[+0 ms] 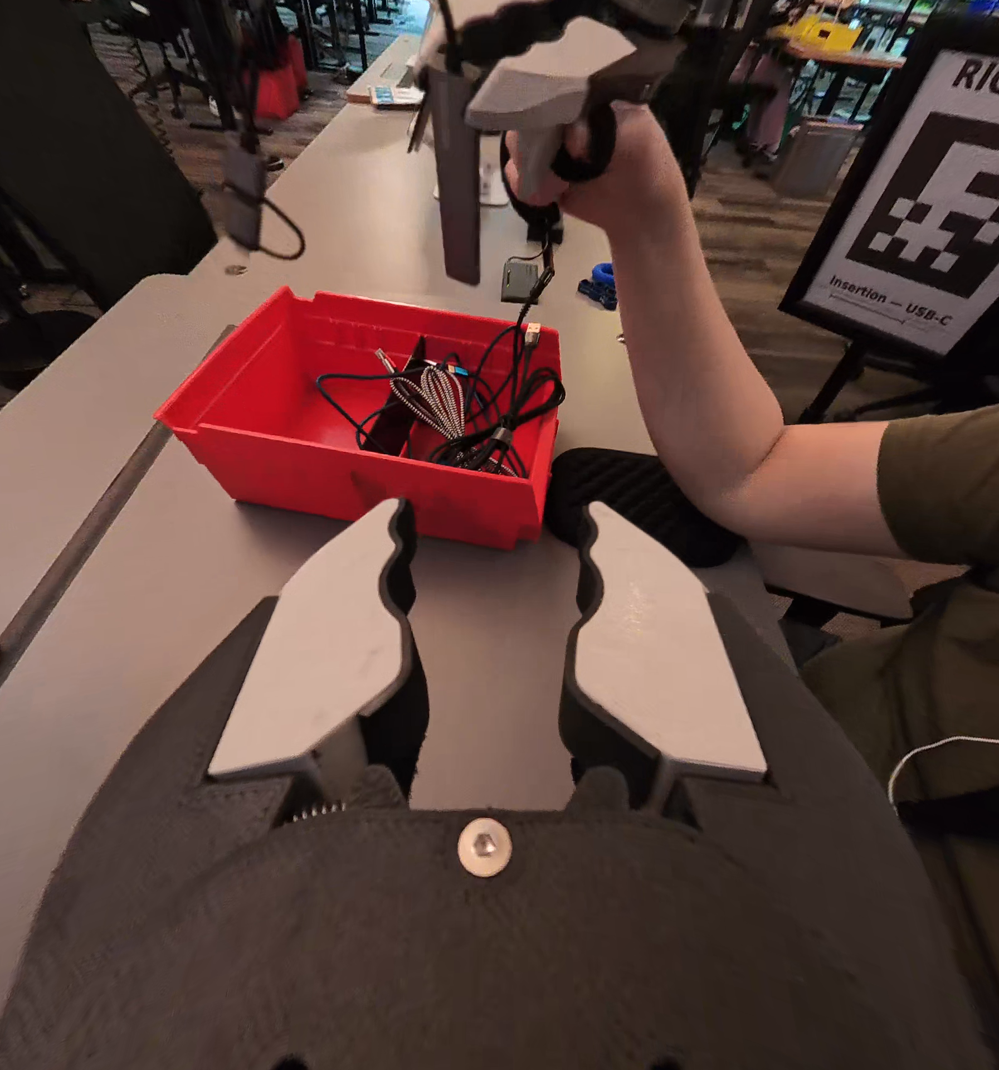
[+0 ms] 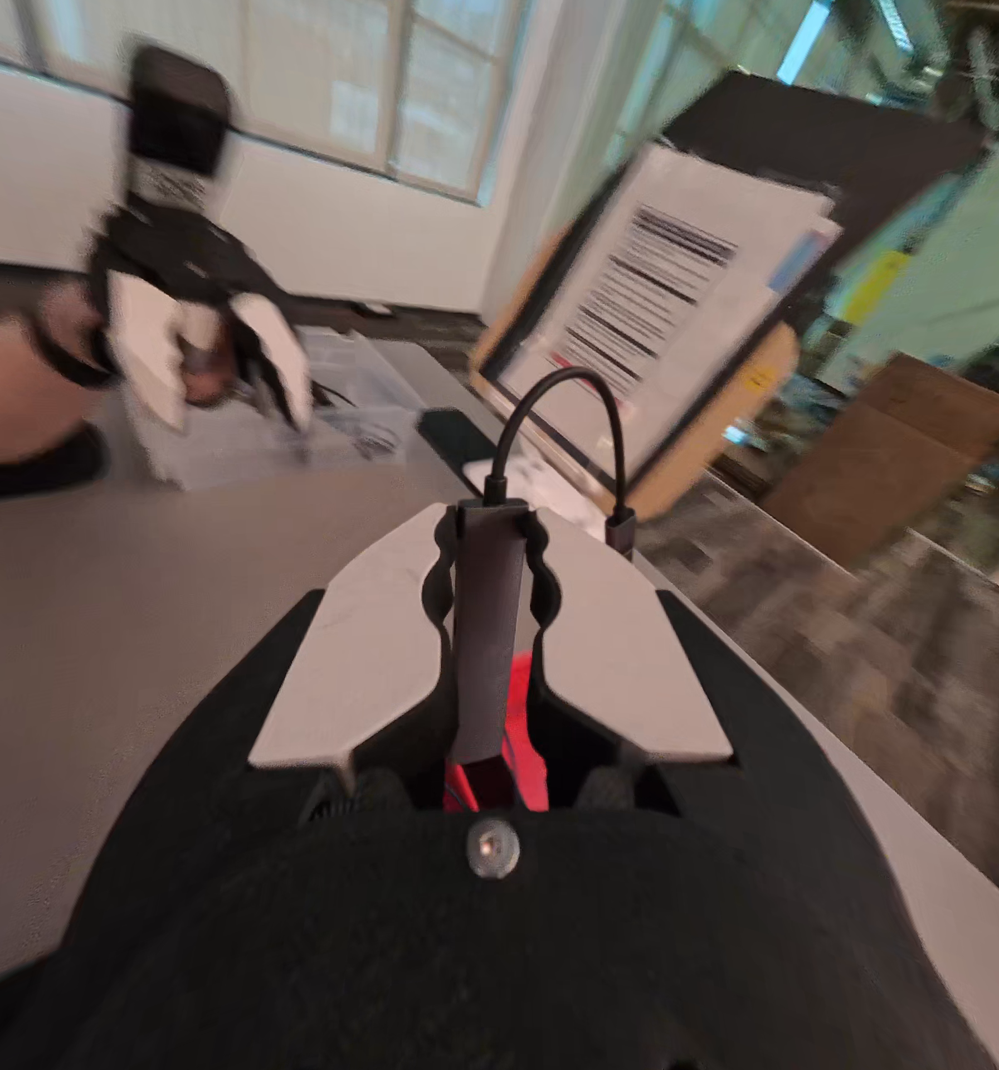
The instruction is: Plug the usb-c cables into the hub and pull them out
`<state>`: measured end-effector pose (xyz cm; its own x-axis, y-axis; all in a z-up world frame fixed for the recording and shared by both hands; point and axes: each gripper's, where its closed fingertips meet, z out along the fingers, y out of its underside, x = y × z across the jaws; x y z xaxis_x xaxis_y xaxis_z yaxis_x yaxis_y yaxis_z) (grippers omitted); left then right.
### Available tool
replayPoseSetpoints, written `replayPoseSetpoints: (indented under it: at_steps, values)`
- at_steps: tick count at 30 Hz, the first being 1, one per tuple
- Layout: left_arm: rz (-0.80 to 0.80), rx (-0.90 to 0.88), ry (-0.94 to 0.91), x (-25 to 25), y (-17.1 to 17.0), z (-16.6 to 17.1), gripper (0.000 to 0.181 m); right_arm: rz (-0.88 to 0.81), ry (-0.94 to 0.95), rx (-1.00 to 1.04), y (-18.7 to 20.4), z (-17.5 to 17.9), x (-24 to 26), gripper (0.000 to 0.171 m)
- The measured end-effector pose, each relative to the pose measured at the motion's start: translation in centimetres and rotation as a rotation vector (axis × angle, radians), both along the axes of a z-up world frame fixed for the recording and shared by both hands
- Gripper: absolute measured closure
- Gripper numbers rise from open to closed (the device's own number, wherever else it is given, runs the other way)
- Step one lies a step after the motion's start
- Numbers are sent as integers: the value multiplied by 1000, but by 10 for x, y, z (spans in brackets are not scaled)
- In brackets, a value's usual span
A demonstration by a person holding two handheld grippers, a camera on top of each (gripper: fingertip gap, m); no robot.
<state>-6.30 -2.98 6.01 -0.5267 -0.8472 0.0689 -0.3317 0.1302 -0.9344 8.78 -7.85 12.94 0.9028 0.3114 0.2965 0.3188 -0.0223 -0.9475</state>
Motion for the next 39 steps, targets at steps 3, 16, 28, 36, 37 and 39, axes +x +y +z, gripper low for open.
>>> replayPoseSetpoints:
  at_steps: [3, 16, 28, 36, 37, 39]
  values:
    - [14, 36, 11, 0, 3, -3, 128, -225, -99, -127, -4, -41, 62, 148]
    - [-14, 47, 77, 2, 1, -20, 130, -183, -449, -581, 29, -164, 107, 148]
    - [-18, 40, 112, 4, 4, -28, 132, -320, -458, -630, 44, -192, 141, 163]
    - [-16, 43, 111, 0, 6, -23, 132, -630, -92, -761, -43, -153, 161, 135]
    - [-15, 44, 114, 0, 6, -24, 132, -660, -26, -806, -56, -160, 164, 133]
    - [-14, 44, 119, 0, 6, -25, 132, -671, 118, -865, -70, -176, 167, 133]
